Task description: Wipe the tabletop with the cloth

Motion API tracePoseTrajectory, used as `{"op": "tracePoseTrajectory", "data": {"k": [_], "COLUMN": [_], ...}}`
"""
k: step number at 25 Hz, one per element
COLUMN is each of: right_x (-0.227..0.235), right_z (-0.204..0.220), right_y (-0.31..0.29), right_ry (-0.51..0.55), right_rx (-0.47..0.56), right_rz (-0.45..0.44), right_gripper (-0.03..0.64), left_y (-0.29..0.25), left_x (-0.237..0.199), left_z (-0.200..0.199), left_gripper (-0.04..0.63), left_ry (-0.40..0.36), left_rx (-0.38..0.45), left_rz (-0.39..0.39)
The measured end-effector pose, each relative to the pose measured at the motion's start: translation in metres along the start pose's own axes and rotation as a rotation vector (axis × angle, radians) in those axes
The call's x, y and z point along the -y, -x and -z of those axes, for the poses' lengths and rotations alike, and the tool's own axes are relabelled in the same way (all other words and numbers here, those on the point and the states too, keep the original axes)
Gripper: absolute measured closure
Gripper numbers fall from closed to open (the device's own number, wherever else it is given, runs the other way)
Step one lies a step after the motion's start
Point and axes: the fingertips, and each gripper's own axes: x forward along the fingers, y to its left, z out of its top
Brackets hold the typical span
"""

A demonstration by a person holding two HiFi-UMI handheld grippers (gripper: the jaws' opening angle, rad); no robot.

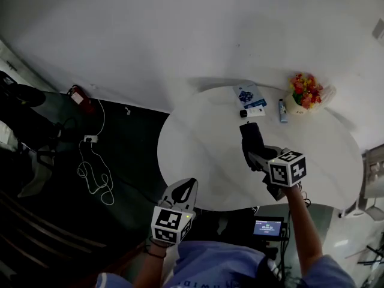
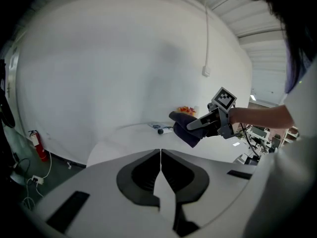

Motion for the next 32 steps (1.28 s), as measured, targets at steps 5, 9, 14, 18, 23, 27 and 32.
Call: {"op": "tracePoseTrajectory", "data": {"k": [5,9,14,18,23,27,32], "right_x": [-0.085,-0.145,-0.208,-0.238,-0.246,-0.230,-0.192], "right_z": [-0.022,-0.017,0.005,0.033,0.068,0.080,0.082], "right_y": [-0.071,-0.118,-0.161,-0.188,-0.207,-0.206,-0.191], "right_ry": [0.053,0.150,0.205,0.237,0.276,0.268,0.219], "right_rx": [-0.011,-0.072,-0.146,-0.221,-0.302,-0.323,-0.314], "right_rz": [-0.142,-0.218,-0.319,-0.356,-0.359,-0.327,-0.253], "right_gripper": [0.545,0.545,0.545,0.545,0.545,0.545,0.545], "left_y": [0.029,0.051,0.080,0.101,0.117,0.116,0.100], "left_x": [-0.041,-0.066,-0.085,-0.095,-0.101,-0.098,-0.086], "left_z": [0.015,0.025,0.041,0.054,0.068,0.073,0.067], "left_gripper": [0.578,0.578,0.578,0.578,0.578,0.578,0.578], "left_ry": [0.052,0.088,0.134,0.166,0.202,0.202,0.178], "left_rx": [0.012,0.023,0.026,0.027,0.026,0.020,0.020], "left_rz": [-0.086,-0.153,-0.226,-0.273,-0.311,-0.301,-0.242]}}
